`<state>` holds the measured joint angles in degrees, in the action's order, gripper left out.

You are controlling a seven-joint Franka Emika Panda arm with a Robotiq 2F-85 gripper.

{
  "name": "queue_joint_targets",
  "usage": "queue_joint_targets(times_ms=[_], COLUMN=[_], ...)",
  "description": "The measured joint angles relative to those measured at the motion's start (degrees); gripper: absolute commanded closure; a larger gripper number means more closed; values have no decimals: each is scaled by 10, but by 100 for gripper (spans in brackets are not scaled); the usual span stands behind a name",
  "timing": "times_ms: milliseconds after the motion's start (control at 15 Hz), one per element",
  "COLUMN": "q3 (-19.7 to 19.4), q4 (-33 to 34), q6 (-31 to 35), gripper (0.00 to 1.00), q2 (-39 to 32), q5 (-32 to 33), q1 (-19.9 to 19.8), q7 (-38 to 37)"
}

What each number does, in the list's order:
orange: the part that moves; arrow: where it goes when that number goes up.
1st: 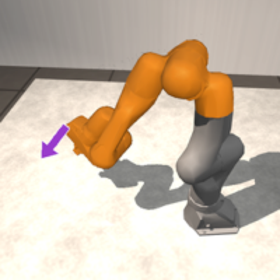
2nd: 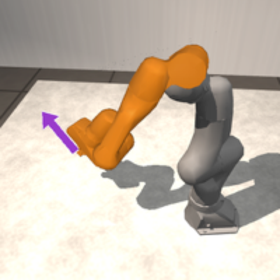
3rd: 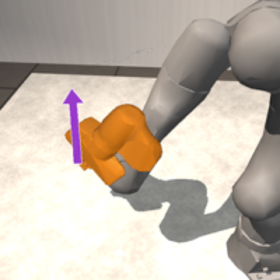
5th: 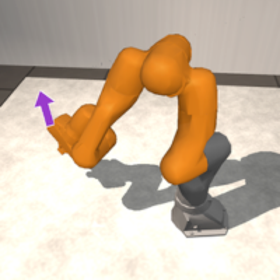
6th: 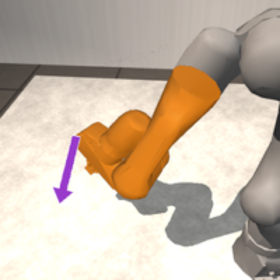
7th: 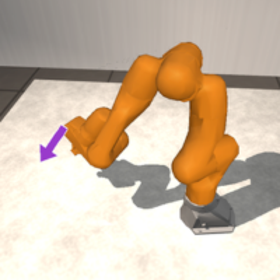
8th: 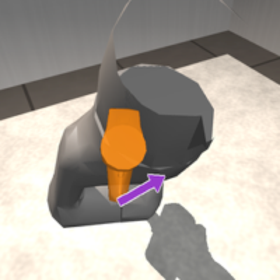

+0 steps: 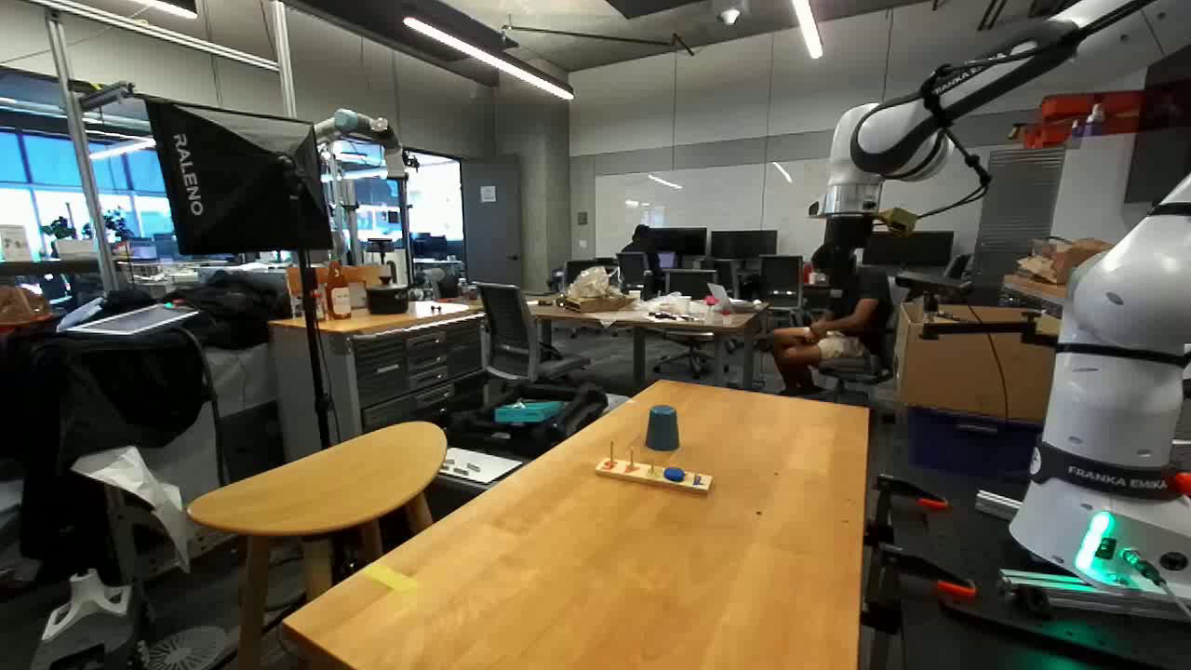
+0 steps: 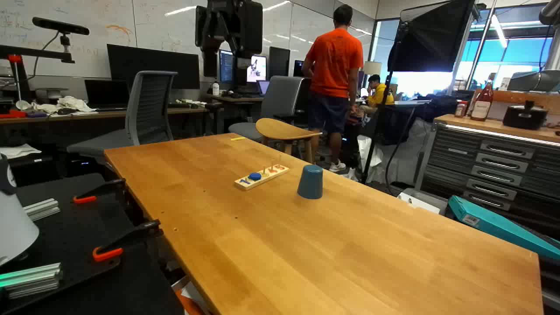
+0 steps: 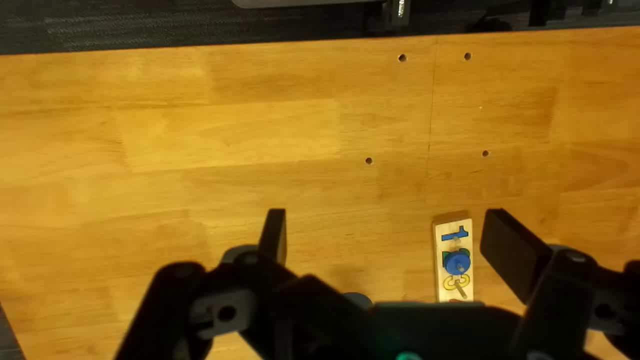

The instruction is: Remove the blue ring from the wooden stand

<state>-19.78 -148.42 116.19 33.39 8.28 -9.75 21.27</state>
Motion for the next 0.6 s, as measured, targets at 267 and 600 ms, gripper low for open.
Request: queue_joint_targets(times_ms=[267,600], q3=[0,25], q4=[2,0], q6=[0,38], gripper=[0,0], q2=[0,-26], q5=[0,0], q1=[0,13], q7=[0,-1])
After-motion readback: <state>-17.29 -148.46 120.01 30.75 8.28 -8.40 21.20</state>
